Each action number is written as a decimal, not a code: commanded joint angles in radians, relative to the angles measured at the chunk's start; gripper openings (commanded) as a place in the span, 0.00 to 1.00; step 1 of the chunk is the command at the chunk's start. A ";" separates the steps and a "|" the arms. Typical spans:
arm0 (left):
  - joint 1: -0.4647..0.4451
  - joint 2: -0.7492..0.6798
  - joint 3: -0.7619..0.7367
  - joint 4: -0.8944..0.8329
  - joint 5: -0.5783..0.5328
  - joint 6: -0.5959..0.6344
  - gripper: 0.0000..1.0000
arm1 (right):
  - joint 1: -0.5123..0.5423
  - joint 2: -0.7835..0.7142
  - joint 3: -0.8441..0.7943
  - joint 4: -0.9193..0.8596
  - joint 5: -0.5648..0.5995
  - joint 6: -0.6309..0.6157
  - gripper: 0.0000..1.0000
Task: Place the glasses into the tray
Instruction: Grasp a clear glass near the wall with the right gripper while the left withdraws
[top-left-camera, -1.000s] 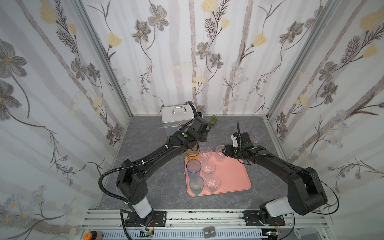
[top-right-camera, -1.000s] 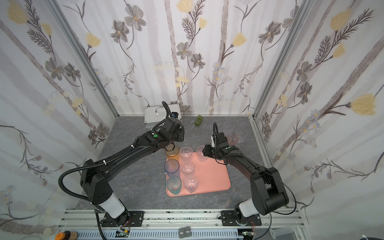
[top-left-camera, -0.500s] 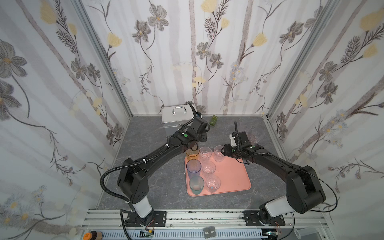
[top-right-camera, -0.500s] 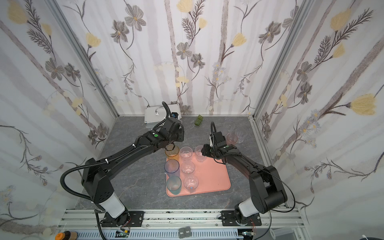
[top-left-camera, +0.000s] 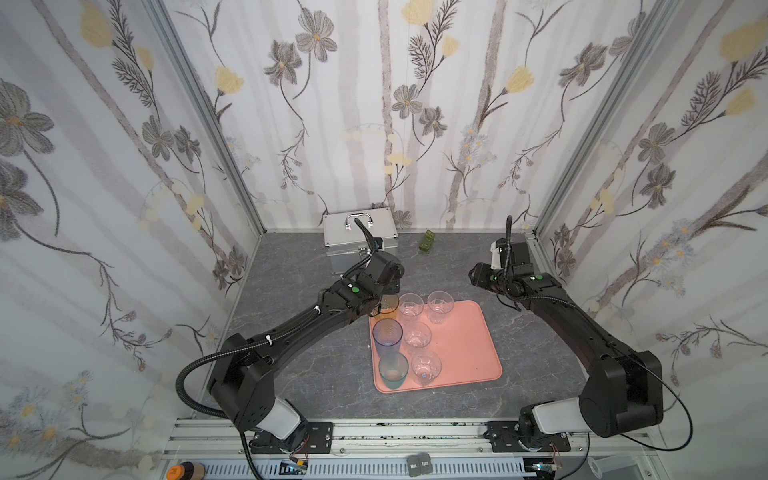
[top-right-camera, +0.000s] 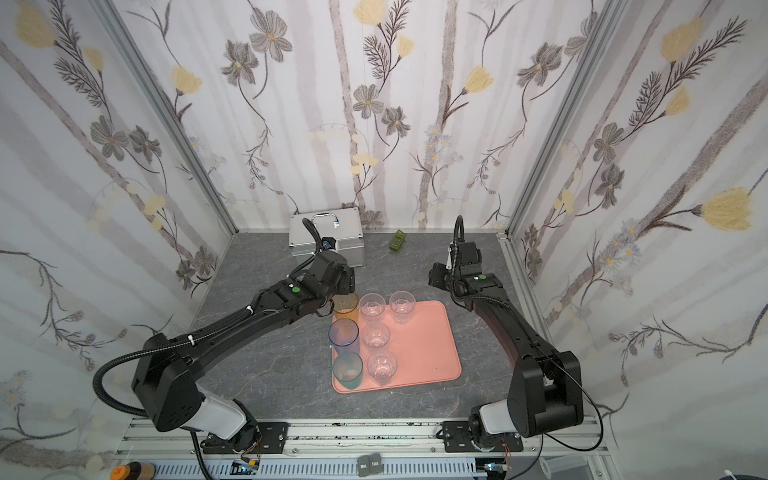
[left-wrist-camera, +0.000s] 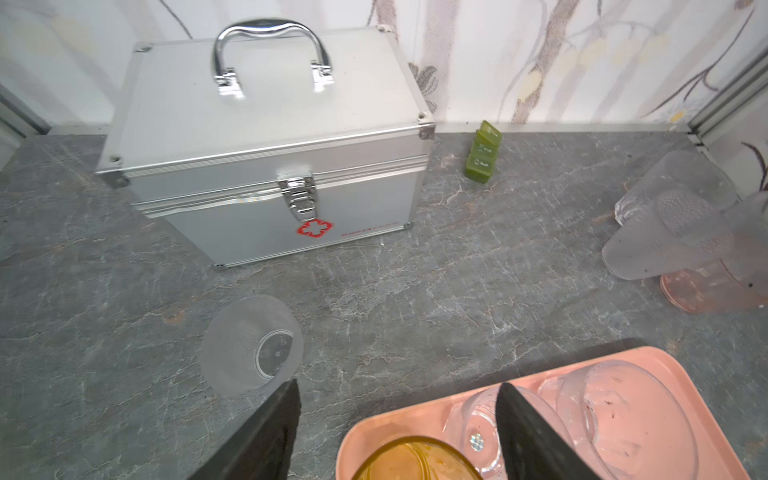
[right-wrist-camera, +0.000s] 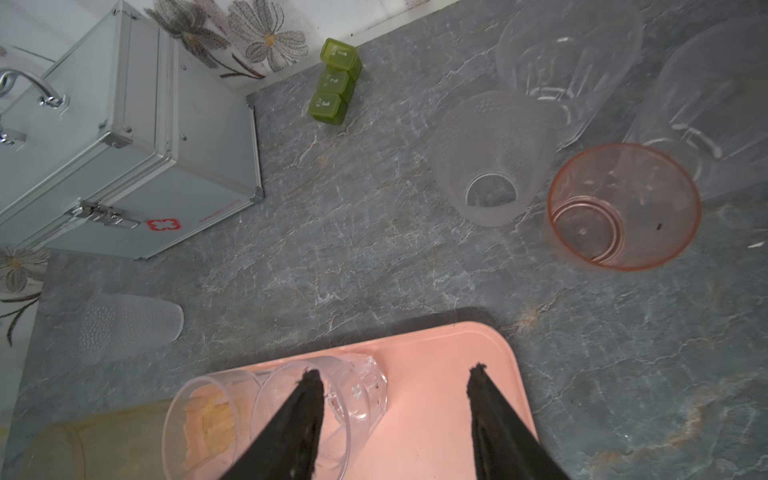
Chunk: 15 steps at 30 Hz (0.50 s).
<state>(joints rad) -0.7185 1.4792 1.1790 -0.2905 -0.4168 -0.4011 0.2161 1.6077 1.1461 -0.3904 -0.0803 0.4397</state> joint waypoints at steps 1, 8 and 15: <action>0.020 -0.097 -0.105 0.141 -0.057 -0.075 0.78 | -0.009 0.063 0.061 -0.056 0.008 -0.061 0.58; 0.029 -0.309 -0.361 0.291 -0.044 -0.115 0.81 | -0.009 0.185 0.154 -0.038 0.072 -0.017 0.63; 0.030 -0.332 -0.459 0.326 0.070 -0.164 0.80 | -0.002 0.324 0.303 -0.081 0.135 -0.026 0.62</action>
<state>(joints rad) -0.6891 1.1557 0.7357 -0.0364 -0.3893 -0.5274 0.2115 1.9018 1.4105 -0.4572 -0.0044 0.4179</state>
